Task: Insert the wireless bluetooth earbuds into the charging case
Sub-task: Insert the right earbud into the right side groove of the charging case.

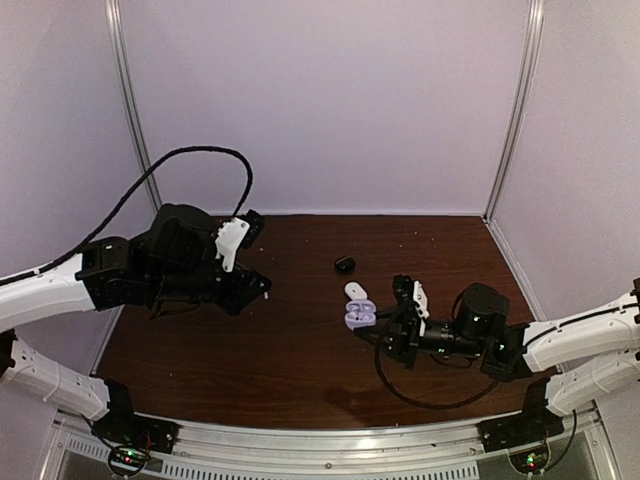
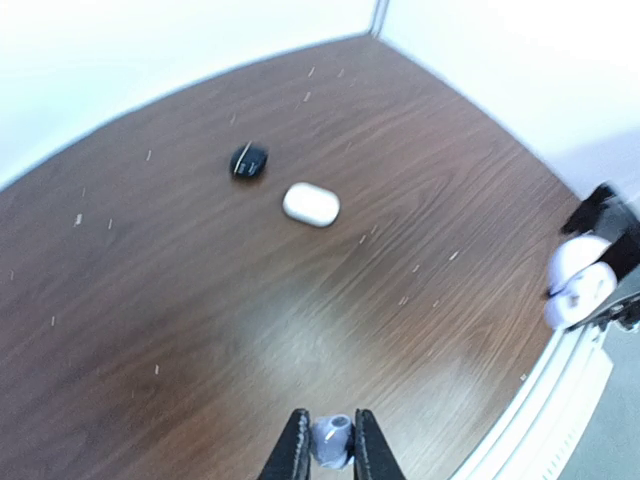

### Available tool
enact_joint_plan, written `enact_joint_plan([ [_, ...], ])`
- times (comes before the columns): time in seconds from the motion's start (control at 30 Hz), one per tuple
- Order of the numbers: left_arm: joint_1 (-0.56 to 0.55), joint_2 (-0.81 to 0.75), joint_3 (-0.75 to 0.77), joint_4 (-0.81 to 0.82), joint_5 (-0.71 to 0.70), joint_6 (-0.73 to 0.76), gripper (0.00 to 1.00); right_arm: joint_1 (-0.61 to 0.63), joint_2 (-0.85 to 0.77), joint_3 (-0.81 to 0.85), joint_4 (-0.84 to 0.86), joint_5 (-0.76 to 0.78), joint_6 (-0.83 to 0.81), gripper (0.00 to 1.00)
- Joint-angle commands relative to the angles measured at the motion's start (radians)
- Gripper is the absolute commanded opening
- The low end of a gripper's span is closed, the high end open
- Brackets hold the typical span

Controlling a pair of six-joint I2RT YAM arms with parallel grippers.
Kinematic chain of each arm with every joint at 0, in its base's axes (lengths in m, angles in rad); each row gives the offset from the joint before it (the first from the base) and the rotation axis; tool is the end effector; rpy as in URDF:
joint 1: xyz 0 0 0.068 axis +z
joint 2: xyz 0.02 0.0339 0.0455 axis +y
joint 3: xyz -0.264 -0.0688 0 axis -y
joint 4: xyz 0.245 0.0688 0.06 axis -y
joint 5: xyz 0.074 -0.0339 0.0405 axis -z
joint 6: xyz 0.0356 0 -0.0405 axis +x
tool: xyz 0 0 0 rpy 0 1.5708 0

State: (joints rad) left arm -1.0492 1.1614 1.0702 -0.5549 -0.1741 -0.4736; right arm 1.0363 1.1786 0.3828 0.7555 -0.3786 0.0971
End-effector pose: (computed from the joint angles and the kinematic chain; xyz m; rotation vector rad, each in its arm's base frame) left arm 0.1306 -0.2149 0.3275 0.5525 2.2161 -0.6404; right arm 0.1111 0.2136 0.2201 -1.0558 1.3842 1.1596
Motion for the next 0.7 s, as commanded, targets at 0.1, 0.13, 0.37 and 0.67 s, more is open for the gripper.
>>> enact_joint_plan([
  [0.1, -0.068, -0.015, 0.039, 0.223, -0.046, 0.127, 0.09, 0.002, 0.070, 0.106, 0.012, 0.055, -0.007, 0.00],
  [0.13, -0.080, -0.009, 0.047, 0.229, -0.056, 0.136, 0.09, 0.008, 0.073, 0.115, 0.002, 0.080, -0.010, 0.00],
  [0.37, -0.167, 0.033, 0.062, 0.341, -0.105, 0.213, 0.09, 0.070, 0.089, 0.154, -0.040, 0.291, -0.071, 0.00],
  [0.67, -0.189, 0.081, 0.040, 0.535, -0.053, 0.284, 0.09, 0.136, 0.111, 0.129, 0.054, 0.458, -0.209, 0.00],
])
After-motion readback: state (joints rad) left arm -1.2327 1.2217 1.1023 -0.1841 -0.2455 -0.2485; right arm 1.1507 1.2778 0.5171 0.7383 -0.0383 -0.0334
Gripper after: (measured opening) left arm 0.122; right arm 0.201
